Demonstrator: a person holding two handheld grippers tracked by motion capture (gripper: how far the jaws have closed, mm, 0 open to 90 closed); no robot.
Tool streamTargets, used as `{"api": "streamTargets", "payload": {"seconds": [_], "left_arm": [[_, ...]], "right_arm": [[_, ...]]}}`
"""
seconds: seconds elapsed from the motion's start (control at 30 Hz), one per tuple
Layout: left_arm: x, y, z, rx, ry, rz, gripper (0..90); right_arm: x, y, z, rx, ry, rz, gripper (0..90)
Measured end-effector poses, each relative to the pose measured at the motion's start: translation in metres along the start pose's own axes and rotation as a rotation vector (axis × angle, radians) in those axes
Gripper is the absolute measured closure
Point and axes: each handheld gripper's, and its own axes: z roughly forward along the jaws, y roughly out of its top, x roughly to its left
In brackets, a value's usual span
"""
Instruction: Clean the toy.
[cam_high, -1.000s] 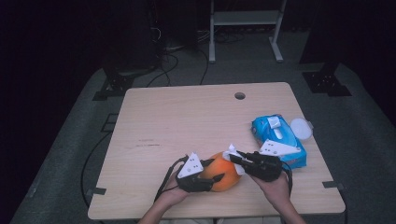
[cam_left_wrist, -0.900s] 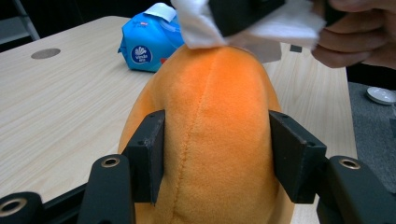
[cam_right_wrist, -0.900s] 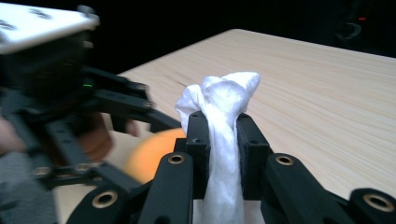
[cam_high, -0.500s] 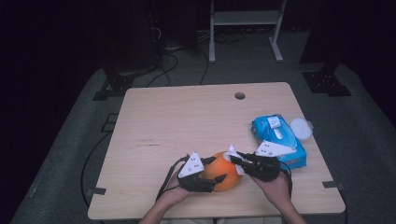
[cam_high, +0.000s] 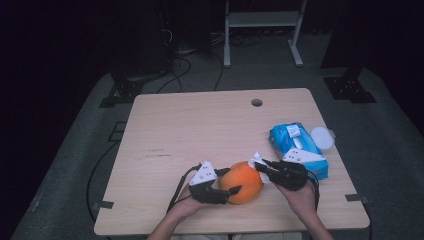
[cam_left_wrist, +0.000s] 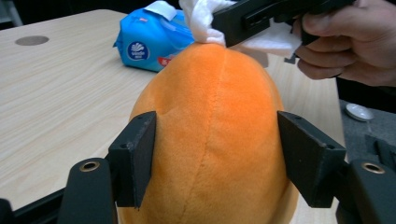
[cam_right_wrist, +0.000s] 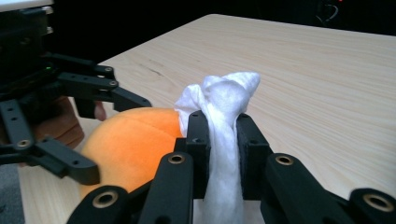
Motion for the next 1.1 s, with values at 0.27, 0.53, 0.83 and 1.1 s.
{"api": "streamTargets", "payload": {"seconds": [0.27, 0.53, 0.83, 1.1], "left_arm": [[0.005, -0.007, 0.002, 0.016, 0.016, -0.022, 17.6], [-0.008, 0.008, -0.008, 0.033, 0.002, 0.04, 39.2], [-0.009, 0.006, -0.005, 0.003, 0.04, 0.015, 40.0], [-0.001, -0.001, -0.003, 0.0, 0.02, -0.02, 16.5]], "right_arm": [[0.005, 0.003, 0.0, -0.01, 0.014, 0.005, 77.4], [0.044, 0.014, 0.007, -0.017, 0.095, -0.1, 77.4], [0.033, 0.009, 0.005, -0.029, 0.116, -0.027, 77.3], [0.029, 0.005, 0.01, 0.008, 0.099, -0.055, 77.3]]}}
